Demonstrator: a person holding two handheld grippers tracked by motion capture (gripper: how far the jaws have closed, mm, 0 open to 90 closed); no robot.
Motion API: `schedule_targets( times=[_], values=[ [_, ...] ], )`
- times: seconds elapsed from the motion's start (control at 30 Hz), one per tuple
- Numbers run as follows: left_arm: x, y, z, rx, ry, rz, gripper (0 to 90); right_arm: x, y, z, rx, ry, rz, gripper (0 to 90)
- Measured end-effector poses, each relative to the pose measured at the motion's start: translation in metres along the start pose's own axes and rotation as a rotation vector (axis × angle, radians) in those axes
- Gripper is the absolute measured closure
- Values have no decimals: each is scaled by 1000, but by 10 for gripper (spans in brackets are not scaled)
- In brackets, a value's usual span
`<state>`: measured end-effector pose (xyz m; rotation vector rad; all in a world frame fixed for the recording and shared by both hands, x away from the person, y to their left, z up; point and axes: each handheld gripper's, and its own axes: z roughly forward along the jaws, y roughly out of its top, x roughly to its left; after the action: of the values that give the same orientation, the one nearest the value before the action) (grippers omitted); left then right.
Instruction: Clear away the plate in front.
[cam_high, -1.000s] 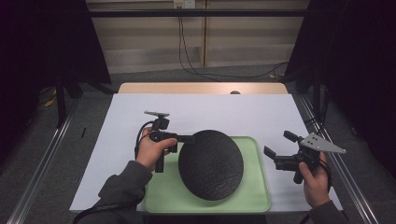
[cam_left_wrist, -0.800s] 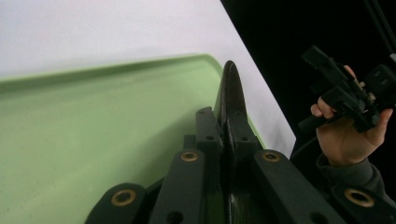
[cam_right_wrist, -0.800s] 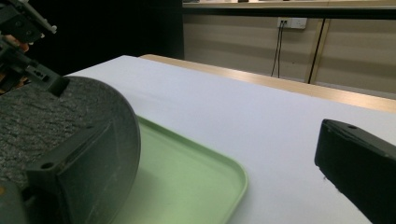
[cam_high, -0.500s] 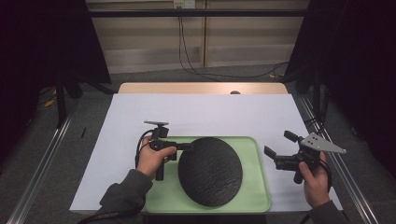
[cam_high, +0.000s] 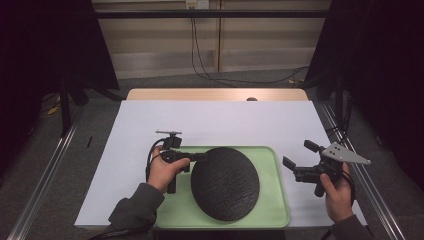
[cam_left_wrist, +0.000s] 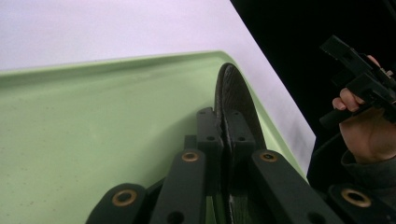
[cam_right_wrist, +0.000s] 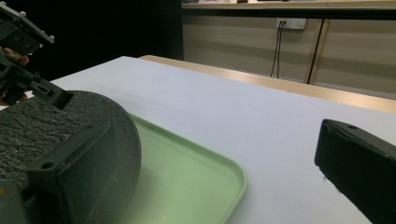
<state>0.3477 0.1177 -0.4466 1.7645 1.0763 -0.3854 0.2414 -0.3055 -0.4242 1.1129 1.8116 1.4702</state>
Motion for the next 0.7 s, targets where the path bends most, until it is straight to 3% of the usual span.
schedule_targets(
  times=[0.03, 0.13, 0.47, 0.7],
  values=[
    [2, -1, 0, 1, 12, 16, 860, 0, 0, 0, 7, -3, -1, 0],
    [3, -3, 0, -6, 15, 7, 857, 0, 0, 1, 6, -6, -1, 0],
    [9, -7, 2, 4, 66, 36, 824, 1, -1, 2, 12, 1, -3, 0],
    [14, -10, 3, -3, 78, 22, 816, 1, -1, 2, 11, 1, -7, 0]
  ],
)
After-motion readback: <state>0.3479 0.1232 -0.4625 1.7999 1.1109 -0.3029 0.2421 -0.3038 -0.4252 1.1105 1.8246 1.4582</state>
